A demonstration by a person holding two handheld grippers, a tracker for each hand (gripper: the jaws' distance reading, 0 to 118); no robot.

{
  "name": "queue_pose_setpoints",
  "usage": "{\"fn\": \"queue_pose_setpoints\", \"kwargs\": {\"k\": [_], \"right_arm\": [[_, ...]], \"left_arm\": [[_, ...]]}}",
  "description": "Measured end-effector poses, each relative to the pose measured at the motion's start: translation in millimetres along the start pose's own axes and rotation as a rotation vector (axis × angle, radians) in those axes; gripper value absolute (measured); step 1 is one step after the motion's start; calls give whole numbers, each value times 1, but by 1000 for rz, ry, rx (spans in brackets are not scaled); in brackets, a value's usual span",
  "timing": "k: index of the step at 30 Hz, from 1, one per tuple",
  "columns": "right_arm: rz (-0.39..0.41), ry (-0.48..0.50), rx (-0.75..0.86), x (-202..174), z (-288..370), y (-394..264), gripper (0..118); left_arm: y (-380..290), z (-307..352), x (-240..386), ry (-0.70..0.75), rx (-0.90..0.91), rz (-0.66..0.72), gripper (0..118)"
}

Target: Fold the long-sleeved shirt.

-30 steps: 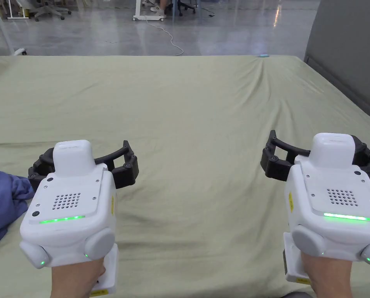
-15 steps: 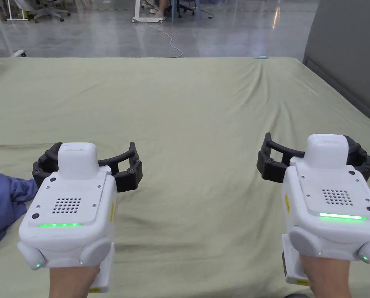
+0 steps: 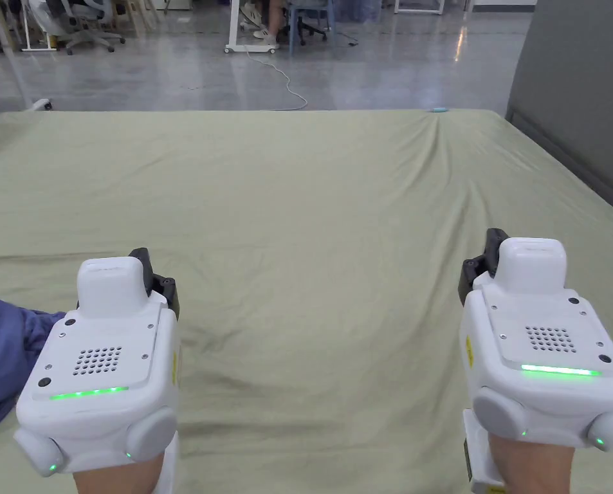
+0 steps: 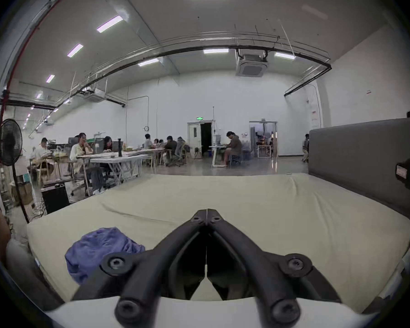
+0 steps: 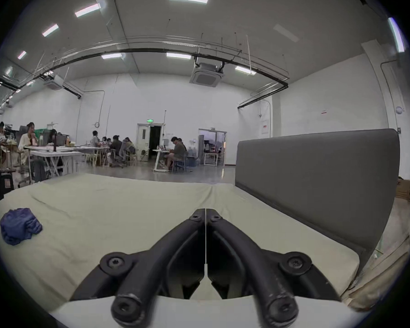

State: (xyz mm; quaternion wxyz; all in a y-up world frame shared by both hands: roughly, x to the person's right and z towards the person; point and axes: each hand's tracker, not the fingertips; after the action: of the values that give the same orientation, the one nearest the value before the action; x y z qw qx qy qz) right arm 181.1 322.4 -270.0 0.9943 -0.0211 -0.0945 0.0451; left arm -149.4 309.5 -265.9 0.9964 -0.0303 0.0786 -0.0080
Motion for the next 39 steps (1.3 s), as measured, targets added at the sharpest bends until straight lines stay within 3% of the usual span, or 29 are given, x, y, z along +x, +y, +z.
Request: {"fn": "queue_pose_setpoints", "kwargs": {"k": [3, 12, 15, 21, 24, 25, 26, 28, 29, 30, 36, 37, 38, 39], "right_arm": [[-1, 50, 11, -33, -6, 6, 0], [-22, 437, 43, -180, 1, 20, 0], [-31, 534, 45, -216, 13, 20, 0], [-21, 594, 30, -240, 16, 12, 0], [-19, 592, 15, -239, 13, 7, 0], [-17, 587, 8, -236, 11, 5, 0], [-14, 579, -1, -234, 10, 3, 0], [-8, 566, -22, -231, 7, -3, 0], [-4, 562, -36, -227, 6, -7, 0], [5, 560, -48, -226, 4, -10, 0], [54, 533, -102, -222, -13, -26, 0], [52, 529, -110, -220, -15, -27, 0], [51, 525, -117, -220, -18, -27, 0], [53, 518, -120, -220, -21, -28, 0]], "left_arm": [[8, 2, -20, 51, 13, -62, 0], [16, 40, -111, 364, -38, -24, 0], [16, 51, -136, 391, -45, 8, 0], [14, 41, -143, 409, -129, 12, 0], [7, -10, -154, 435, -399, 26, 0], [1, -32, -162, 437, -513, 55, 10], [-7, -53, -170, 406, -587, 85, 29], [-31, -89, -188, 310, -680, 120, 97], [-44, -105, -196, 295, -694, 147, 108], [-55, -119, -201, 340, -716, 96, 110], [-95, -175, -237, 421, -918, 47, 109], [-101, -180, -242, 441, -952, 62, 99], [-103, -181, -247, 450, -965, 84, 77], [-105, -182, -250, 438, -948, 99, 46]]}}
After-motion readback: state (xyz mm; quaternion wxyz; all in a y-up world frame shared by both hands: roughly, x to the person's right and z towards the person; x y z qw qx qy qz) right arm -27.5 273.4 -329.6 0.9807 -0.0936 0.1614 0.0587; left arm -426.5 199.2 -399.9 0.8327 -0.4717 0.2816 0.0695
